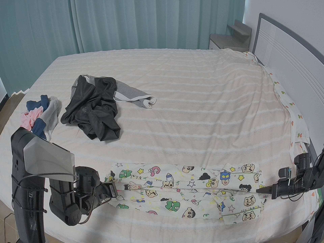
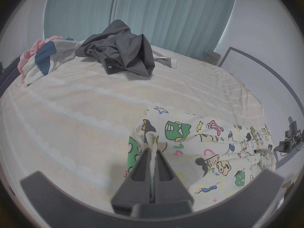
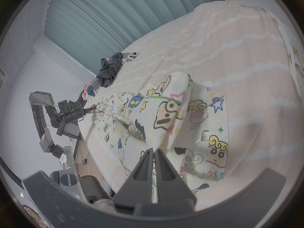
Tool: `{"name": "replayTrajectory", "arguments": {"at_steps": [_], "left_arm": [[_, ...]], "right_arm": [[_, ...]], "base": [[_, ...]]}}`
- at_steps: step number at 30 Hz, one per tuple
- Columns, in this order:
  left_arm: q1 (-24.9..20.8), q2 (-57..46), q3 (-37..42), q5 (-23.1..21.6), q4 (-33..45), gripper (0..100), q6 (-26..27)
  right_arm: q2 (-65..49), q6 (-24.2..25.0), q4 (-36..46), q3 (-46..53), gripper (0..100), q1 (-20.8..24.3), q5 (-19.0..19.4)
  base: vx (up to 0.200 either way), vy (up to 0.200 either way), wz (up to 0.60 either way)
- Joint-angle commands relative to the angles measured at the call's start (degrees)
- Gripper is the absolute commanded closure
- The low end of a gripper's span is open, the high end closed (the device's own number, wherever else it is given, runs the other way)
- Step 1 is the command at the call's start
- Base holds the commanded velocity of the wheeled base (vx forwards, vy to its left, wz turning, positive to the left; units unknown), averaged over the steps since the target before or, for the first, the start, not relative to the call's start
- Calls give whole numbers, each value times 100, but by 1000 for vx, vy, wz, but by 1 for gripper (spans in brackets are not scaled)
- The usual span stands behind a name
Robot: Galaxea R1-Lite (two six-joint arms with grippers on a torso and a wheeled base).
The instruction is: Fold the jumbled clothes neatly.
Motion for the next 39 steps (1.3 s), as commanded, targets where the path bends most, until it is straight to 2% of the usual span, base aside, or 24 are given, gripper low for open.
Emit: {"name": "replayTrajectory", "arguments": {"at_steps": [1, 17, 23, 24, 28, 39], "left_arm": [[53, 454, 217, -5, -333, 100, -1], [1, 568, 322, -22, -474, 100, -18], [-8, 568, 305, -14, -474, 100, -97], [-8, 559, 314, -14, -474, 100, -124], [-8, 559, 305, -22, -474, 100, -212], [-34, 550, 252, -49, -474, 100, -493]], "right_arm": [[40, -74, -1, 125, 100, -65, 0], [-31, -100, -88, 169, 100, -82, 9], [-171, 278, -203, -147, 100, -170, 18], [-180, 331, -203, -226, 0, -153, 27], [-101, 357, -194, -455, 0, -126, 71], [312, 656, -194, -1043, 0, 410, 18]], "base": [[0, 0, 0], [0, 0, 0], [0, 0, 0], [0, 0, 0], [0, 0, 0], [0, 0, 0]]}}
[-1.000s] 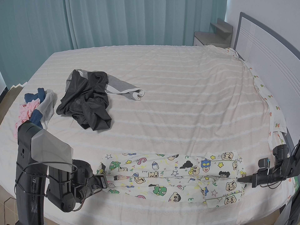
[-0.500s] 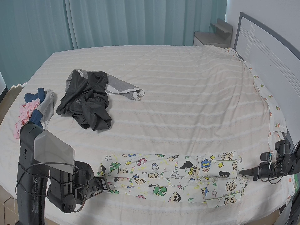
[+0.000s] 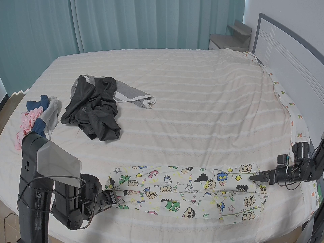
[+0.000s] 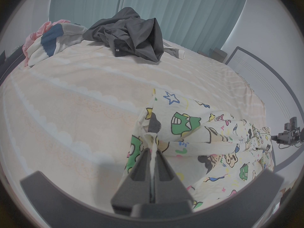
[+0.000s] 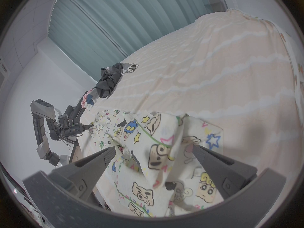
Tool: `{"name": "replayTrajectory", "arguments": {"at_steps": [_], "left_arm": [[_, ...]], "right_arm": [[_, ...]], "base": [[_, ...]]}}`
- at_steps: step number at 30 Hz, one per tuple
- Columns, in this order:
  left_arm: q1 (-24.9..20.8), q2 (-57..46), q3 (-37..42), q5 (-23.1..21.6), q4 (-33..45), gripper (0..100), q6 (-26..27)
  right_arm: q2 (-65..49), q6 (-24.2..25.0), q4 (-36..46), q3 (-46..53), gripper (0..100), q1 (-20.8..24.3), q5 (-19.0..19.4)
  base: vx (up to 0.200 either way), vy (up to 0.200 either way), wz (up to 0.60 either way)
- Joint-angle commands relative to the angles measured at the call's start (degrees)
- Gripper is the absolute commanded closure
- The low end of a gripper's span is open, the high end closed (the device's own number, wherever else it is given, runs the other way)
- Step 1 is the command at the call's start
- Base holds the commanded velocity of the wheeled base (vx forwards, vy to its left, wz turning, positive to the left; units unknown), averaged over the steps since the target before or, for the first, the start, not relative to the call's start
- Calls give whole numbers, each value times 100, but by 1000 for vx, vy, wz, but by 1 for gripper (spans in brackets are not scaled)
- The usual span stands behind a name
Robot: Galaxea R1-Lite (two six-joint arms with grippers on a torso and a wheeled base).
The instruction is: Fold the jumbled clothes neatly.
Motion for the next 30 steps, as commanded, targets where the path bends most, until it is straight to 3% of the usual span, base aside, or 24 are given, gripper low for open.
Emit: {"name": "replayTrajectory", "arguments": {"at_steps": [1, 2, 14, 30], "left_arm": [[-4, 10, -8, 1, -102, 100, -14], [-4, 10, 1, 1, -102, 0, -14], [22, -121, -87, 54, -102, 0, -31], [14, -640, 133, 230, -102, 0, -198]], "right_arm": [[245, 159, -9, -302, 0, 294, -13], [245, 168, -9, -310, 0, 294, -13], [631, 221, -26, -803, 0, 514, -224], [332, 221, -35, -864, 0, 417, -690]], "base": [[0, 0, 0], [0, 0, 0], [0, 0, 0], [0, 0, 0]]}}
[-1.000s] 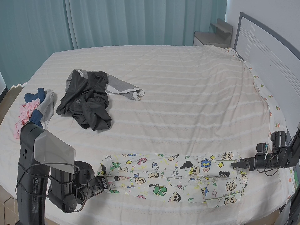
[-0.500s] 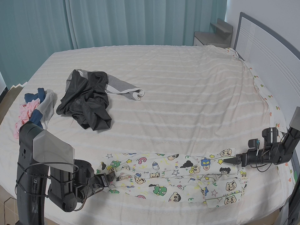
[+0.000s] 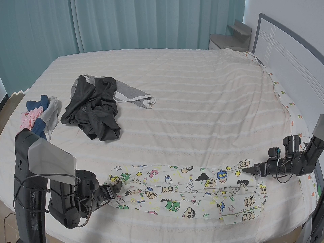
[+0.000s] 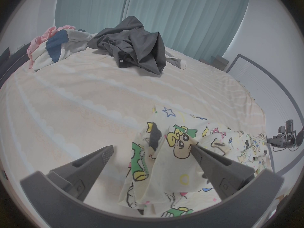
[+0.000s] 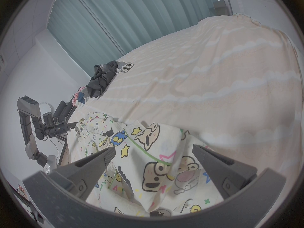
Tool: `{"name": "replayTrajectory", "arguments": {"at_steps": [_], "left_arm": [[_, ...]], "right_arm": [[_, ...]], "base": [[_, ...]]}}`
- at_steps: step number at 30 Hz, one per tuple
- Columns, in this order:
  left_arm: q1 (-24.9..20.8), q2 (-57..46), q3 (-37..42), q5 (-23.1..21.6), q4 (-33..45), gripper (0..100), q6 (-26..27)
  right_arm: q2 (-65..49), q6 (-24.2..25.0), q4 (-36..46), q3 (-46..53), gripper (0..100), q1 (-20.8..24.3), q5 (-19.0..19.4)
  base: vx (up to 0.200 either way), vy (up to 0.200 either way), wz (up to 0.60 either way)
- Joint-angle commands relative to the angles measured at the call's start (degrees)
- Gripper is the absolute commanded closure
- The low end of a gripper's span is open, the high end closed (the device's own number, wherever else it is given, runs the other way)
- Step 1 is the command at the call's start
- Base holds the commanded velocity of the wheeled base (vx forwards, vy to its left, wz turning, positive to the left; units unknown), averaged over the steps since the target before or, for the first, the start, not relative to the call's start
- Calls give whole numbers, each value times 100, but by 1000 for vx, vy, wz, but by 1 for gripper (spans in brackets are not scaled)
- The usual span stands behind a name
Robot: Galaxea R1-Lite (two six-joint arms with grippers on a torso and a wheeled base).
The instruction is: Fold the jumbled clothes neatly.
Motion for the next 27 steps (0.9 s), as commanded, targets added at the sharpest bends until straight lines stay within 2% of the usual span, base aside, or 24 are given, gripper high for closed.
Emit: {"name": "replayTrajectory", "arguments": {"at_steps": [1, 5, 12, 27], "left_arm": [[-34, -385, 120, 27, -105, 0, -129], [63, -534, 138, 45, -105, 0, -164], [537, -1062, 278, 27, -105, 0, -208], [537, -1159, 480, -16, -105, 0, -1008]], "right_arm": [[-213, 3, -2, 70, 0, -67, -6], [-213, -6, -2, 35, 0, -111, 3], [-82, 3, -108, -203, 0, -50, -41], [375, 12, -117, -475, 0, 284, -111]], "base": [[0, 0, 0], [0, 0, 0], [0, 0, 0], [0, 0, 0]]}}
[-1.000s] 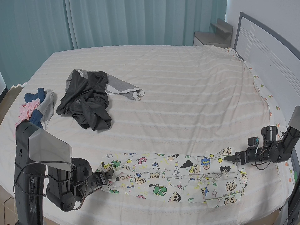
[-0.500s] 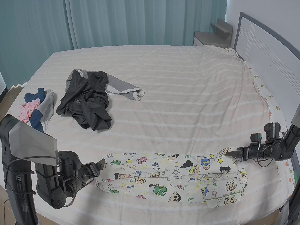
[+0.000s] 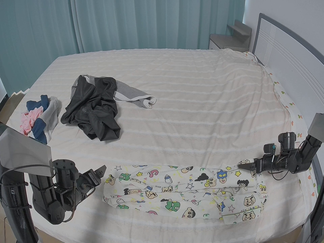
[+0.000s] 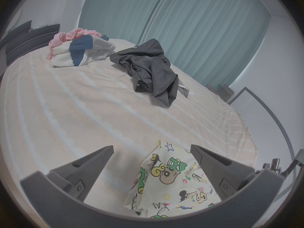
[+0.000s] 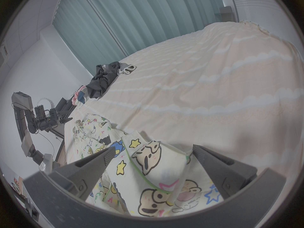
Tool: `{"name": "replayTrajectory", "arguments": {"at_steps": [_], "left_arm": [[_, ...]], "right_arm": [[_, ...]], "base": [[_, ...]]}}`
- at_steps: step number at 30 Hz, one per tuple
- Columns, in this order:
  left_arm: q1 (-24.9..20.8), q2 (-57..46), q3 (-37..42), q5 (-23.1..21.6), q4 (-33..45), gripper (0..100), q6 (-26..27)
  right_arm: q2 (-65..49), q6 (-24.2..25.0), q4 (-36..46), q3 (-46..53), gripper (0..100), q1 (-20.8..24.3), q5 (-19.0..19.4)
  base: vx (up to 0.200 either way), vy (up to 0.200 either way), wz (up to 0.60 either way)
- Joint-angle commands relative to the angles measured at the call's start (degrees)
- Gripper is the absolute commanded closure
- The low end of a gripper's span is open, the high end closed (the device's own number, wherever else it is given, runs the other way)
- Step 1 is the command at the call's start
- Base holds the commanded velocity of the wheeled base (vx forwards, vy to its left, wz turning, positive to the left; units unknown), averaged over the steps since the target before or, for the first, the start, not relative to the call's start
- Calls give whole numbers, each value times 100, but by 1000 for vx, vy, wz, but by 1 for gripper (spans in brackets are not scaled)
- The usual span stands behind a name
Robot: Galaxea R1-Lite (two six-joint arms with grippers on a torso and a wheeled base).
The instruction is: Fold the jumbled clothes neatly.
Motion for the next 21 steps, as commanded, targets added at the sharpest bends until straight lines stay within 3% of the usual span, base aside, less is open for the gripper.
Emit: {"name": "replayTrajectory", "arguments": {"at_steps": [1, 2, 7, 17, 21], "left_arm": [[-25, -15, 63, -3, -105, 0, -135], [-43, -15, 72, -3, -105, 0, -196], [-43, -24, 116, -3, -105, 0, -293], [-60, 3, 151, 5, -105, 0, -319], [-69, 12, 195, -3, -105, 0, -451]], "right_arm": [[119, -19, 0, 10, 0, 70, -21], [110, -11, 0, -8, 100, 70, -30], [-101, -28, 0, 71, 100, -80, -109], [-1349, -55, 8, 1276, 100, -238, 576], [-1419, -90, 8, 1504, 100, -238, 585]], "base": [[0, 0, 0], [0, 0, 0], [0, 0, 0], [0, 0, 0], [0, 0, 0]]}}
